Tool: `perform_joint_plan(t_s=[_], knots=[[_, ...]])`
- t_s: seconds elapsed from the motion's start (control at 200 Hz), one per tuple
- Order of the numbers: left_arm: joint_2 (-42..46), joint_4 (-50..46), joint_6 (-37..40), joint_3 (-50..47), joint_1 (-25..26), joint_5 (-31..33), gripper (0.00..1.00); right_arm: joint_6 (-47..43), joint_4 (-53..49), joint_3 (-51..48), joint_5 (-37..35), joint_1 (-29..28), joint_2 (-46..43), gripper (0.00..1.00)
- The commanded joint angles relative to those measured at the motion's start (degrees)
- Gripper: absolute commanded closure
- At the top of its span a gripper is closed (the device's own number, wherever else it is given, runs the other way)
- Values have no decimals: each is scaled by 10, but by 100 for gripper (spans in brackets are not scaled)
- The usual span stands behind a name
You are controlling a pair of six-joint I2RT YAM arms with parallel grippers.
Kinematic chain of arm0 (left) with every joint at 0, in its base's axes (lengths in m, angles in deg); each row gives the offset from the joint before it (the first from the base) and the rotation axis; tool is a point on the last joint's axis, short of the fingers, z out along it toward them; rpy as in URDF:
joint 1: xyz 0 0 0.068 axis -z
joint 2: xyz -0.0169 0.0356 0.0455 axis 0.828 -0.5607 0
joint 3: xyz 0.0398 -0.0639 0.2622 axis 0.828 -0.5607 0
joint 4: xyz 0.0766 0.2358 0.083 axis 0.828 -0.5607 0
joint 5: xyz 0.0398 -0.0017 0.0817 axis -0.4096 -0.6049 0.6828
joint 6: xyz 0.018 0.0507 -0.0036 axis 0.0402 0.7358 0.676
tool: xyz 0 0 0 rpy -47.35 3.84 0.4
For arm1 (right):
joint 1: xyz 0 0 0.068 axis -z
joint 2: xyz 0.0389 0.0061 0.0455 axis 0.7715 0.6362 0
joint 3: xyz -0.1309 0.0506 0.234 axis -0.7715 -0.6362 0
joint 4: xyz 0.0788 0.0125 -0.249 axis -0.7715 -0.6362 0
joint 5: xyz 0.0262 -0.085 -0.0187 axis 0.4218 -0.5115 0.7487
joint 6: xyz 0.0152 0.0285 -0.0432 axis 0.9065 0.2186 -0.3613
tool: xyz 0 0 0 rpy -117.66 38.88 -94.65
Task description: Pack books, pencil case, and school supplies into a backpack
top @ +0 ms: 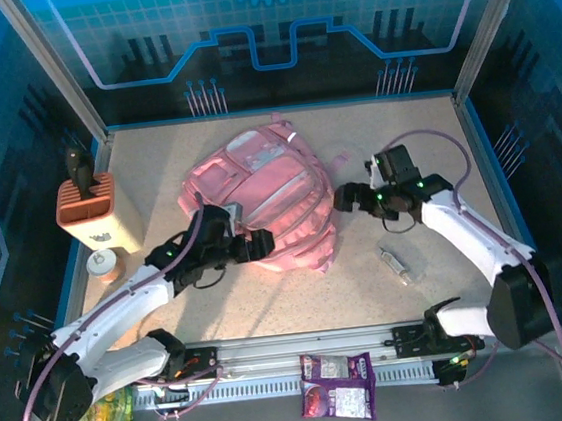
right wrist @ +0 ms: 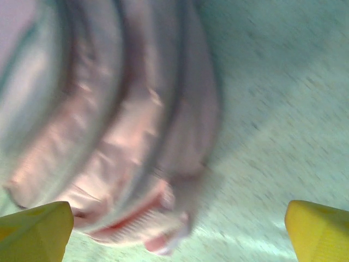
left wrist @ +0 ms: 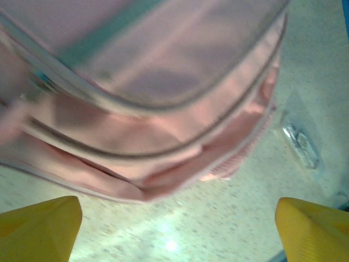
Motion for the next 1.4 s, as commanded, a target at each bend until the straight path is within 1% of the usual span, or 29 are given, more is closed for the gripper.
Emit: perform_joint_plan(t_s=[0.0,0.085,0.185,0.23,0.305,0.405,0.455,0.55,0.67,0.885,0.946,1.031,1.116,1.176,1.231,1.296,1.371,1.396], knots=[[-4,48,-67,-8,36,52,1,24,-75,-51,-62,9,-53,0],[-9,81,-97,-14,64,61,1,51,-90,-88,-73,9,-92,0],[-18,117,-121,-29,106,99,1,64,-84,-136,-95,16,-130,0],[-24,129,-135,-34,117,113,1,68,-84,-152,-93,27,-138,0],[-34,145,-148,-35,131,117,1,67,-82,-171,-83,44,-143,0],[-48,137,-140,-15,159,149,1,66,-80,-188,-91,57,-144,0],[-57,137,-142,-10,164,154,1,66,-74,-196,-98,62,-144,0],[-73,147,-144,-4,166,145,1,75,-74,-207,-116,67,-141,0],[-87,153,-137,1,169,140,1,86,-64,-222,-109,58,-136,0],[-92,145,-130,1,169,148,1,106,-71,-228,-94,14,-129,0],[-88,144,-117,-1,169,149,1,119,-59,-236,-80,-12,-129,0],[-81,126,-103,4,169,155,1,146,-59,-235,-84,-55,-124,0],[-73,103,-98,9,168,166,1,175,-43,-233,-83,-113,-124,1],[-68,99,-91,9,169,170,1,182,-35,-226,-103,-162,-123,5],[-66,92,-90,9,167,174,1,170,-45,-213,-135,-192,-118,9],[-64,84,-86,9,168,174,1,160,-83,-194,-174,-200,-109,12],[-61,81,-78,9,167,175,1,148,-123,-177,-213,-201,-109,12],[-60,81,-73,9,166,176,1,148,-135,-175,-225,-202,-110,10]])
